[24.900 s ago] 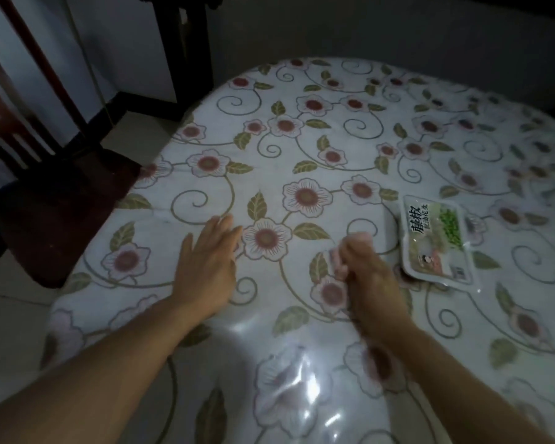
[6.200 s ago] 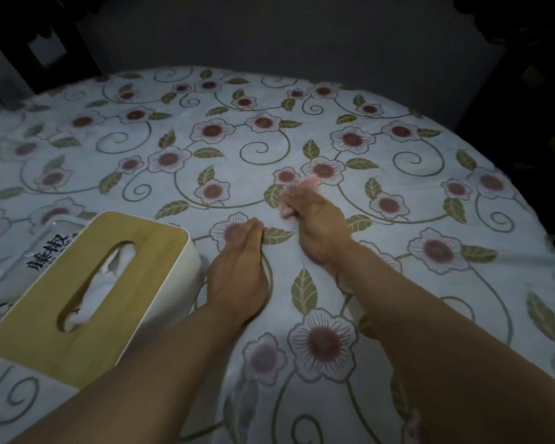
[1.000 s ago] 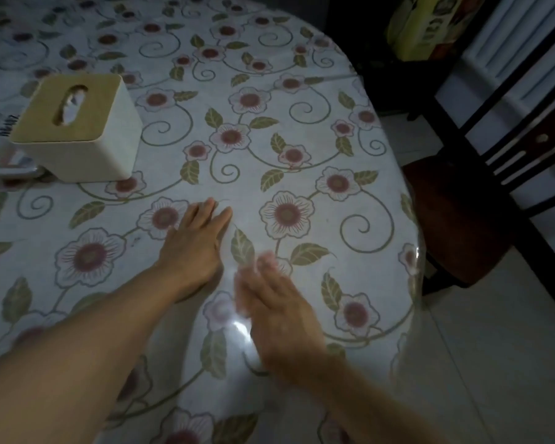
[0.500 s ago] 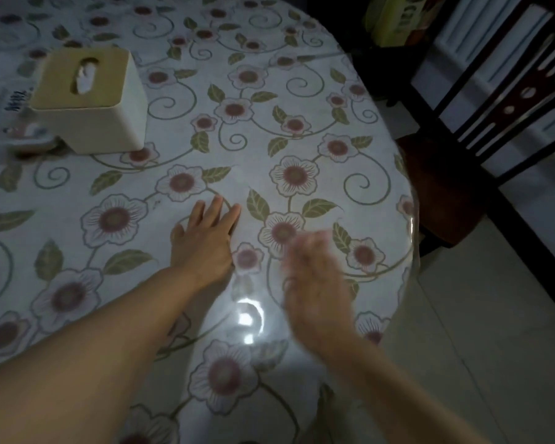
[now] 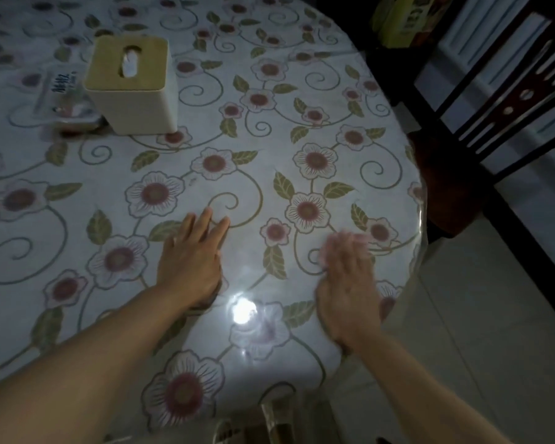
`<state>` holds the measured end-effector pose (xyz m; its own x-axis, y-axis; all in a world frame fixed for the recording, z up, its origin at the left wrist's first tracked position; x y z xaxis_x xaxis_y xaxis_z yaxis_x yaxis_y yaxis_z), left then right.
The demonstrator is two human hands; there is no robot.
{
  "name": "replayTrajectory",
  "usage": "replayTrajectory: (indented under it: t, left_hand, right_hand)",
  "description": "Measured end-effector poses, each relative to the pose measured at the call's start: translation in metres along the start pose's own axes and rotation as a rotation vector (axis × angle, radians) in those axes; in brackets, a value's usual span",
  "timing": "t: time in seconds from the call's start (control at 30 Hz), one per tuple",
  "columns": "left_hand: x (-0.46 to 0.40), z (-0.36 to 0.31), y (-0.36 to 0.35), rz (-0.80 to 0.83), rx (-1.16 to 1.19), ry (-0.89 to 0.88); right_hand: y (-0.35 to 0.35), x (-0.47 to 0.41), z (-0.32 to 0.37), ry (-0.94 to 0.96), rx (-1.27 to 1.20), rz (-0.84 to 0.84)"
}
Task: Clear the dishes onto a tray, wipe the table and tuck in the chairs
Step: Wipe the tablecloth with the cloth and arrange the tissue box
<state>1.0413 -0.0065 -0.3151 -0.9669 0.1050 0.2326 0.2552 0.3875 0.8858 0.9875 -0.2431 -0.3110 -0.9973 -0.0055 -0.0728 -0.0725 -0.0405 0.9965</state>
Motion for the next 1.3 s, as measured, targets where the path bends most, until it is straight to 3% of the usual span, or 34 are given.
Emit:
replayTrajectory:
  t: [0.1, 0.2, 0.43, 0.57, 0.9, 1.13, 1.2, 1.3]
  left_hand:
    - [-0.001, -0.003, 0.002, 0.009, 0.023, -0.016]
    - [-0.007, 0.001, 0.017, -0.045, 0.010, -0.049]
    - [-0.029, 0.055, 0.041, -0.175, 0.000, 0.109]
    - [-0.033, 0.068, 0.033, -0.176, 0.048, 0.122]
    - [-0.035, 0.071, 0.031, -0.102, 0.091, 0.155]
    - [-0.025, 0.064, 0.045, 0.024, 0.073, 0.155]
    - [-0.005, 0.067, 0.044, 0.047, 0.056, 0.153]
    - [0.042, 0.084, 0.039, 0.021, 0.018, 0.202]
  right_hand:
    - [-0.005, 0.041, 0.069, 0.283, -0.012, 0.047]
    - [-0.001, 0.024, 0.068, 0.524, 0.029, 0.050]
    - [-0.006, -0.155, -0.037, 0.016, 0.120, 0.051]
    - [-0.021, -0.213, -0.015, -0.091, 0.136, 0.029]
    - [-0.021, -0.140, 0.115, 0.490, -0.009, 0.100]
    - [-0.012, -0.049, 0.136, 0.924, 0.027, 0.069]
    - [-0.011, -0.044, 0.116, 0.921, 0.003, 0.076]
    - [-0.008, -0.065, 0.069, 0.600, 0.068, 0.080]
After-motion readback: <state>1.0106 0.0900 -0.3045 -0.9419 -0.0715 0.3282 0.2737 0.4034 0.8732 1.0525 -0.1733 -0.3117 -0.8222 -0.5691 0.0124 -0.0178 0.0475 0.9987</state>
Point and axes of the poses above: each hand's wrist, its own x-axis away from the middle knuckle, its own y-axis out of the back of the hand, z = x × y, the point moved 3 cm from there along -x, towards the middle knuckle, and after that the axes turned 12 degrees about x, right-handed, at the moved point
